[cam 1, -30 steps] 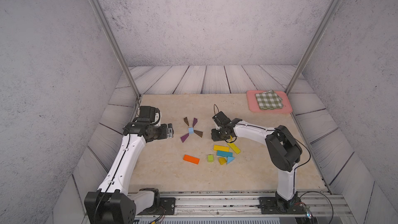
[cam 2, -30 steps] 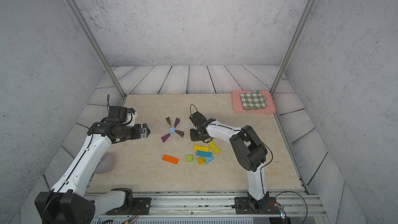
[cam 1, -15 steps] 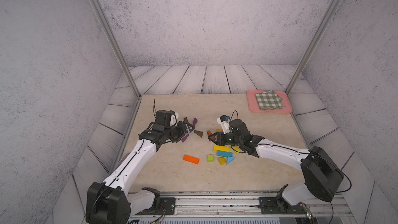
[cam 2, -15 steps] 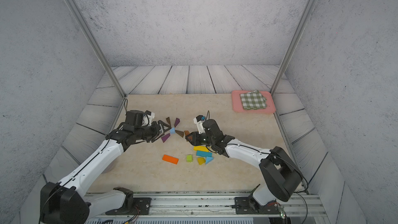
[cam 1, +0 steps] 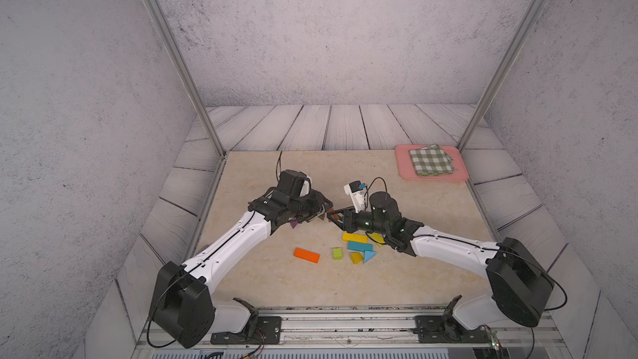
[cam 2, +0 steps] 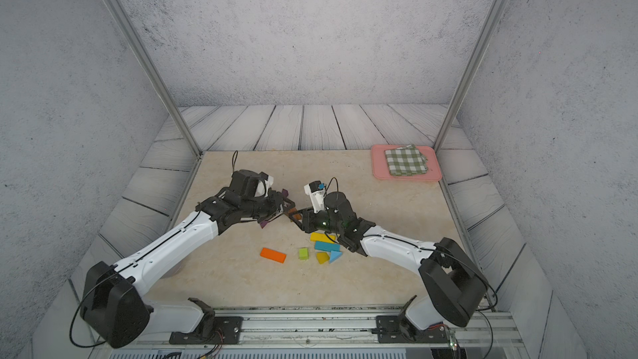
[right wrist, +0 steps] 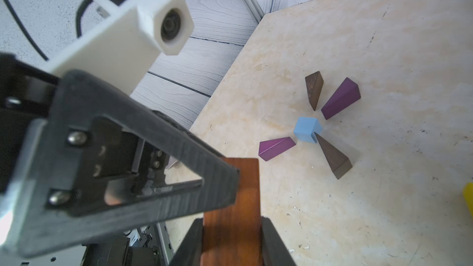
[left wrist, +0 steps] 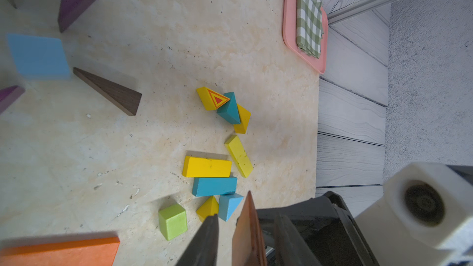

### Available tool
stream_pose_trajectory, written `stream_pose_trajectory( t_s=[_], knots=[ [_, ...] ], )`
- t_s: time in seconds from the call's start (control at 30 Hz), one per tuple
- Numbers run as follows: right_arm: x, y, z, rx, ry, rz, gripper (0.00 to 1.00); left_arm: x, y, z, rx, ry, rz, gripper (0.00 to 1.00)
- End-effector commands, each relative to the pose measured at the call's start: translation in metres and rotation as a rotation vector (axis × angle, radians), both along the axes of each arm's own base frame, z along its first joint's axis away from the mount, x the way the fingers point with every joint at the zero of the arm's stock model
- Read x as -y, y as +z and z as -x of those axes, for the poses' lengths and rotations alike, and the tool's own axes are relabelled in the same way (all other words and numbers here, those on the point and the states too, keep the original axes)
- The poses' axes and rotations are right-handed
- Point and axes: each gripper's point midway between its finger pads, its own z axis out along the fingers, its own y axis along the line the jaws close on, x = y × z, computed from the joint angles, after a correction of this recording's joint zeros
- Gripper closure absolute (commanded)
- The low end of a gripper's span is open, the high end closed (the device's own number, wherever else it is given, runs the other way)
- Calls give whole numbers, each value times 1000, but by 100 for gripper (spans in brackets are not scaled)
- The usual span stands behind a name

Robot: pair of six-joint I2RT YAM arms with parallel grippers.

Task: Assemble a small pinwheel with building blocks
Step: Assemble the building block at the center of the board.

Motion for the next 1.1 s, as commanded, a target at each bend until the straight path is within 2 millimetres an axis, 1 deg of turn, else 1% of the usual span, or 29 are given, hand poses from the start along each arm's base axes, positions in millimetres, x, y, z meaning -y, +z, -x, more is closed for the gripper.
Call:
stream_pose_trajectory(
  t_s=[0.0,0.13,0.17,0.27,0.37,0.4,0.47,0.5,0.53,0.57,0.6,0.67,0.7,0.77,0.8,0.83,0.9,0.97,1.0,1.07],
  knots=[
    [2,21,0,75,-9,-43,89,3,1,0,1,6,-18,60],
    [-3,25,0,95,12,-51,88,6,-2,0,-12,0,-21,68],
    [-2,26,0,100,9,-49,88,6,-1,-1,-13,2,-22,72],
    [-3,24,1,113,19,-31,86,5,-3,-1,-14,0,-35,78],
    [0,18,1,114,14,-6,81,7,-3,0,-17,-21,-42,93],
    [1,18,1,115,14,-2,74,7,-2,0,-17,-33,-46,100],
    [4,19,1,111,4,12,61,6,1,2,-11,-62,-73,100],
    [6,23,2,118,0,9,51,4,4,1,2,-82,-101,100],
    [9,25,3,122,-9,10,39,-1,9,0,22,-103,-130,100],
    [13,28,4,124,-23,14,26,-10,12,-1,25,-111,-166,100],
    [19,31,5,129,-41,17,0,-21,16,-3,33,-114,-204,100],
    [29,35,8,142,-67,25,1,-43,26,-8,59,-122,-247,100],
    [35,36,11,147,-75,35,1,-58,30,-12,65,-113,-280,100],
    [46,36,19,161,-83,53,1,-80,35,-20,96,-130,-343,100],
    [53,33,22,165,-94,70,1,-90,35,-24,109,-152,-404,100],
    [61,30,24,168,-112,83,1,-100,31,-28,114,-171,-481,100],
    [78,24,26,177,-154,119,1,-115,18,-34,121,-292,-648,100],
    [93,19,29,187,-189,151,1,-125,-2,-38,97,-446,-777,100],
    [101,16,30,191,-210,167,1,-136,-9,-42,71,-495,-864,100],
    [115,12,32,198,-238,198,1,-153,-28,-52,47,-604,-1002,100]
  ],
)
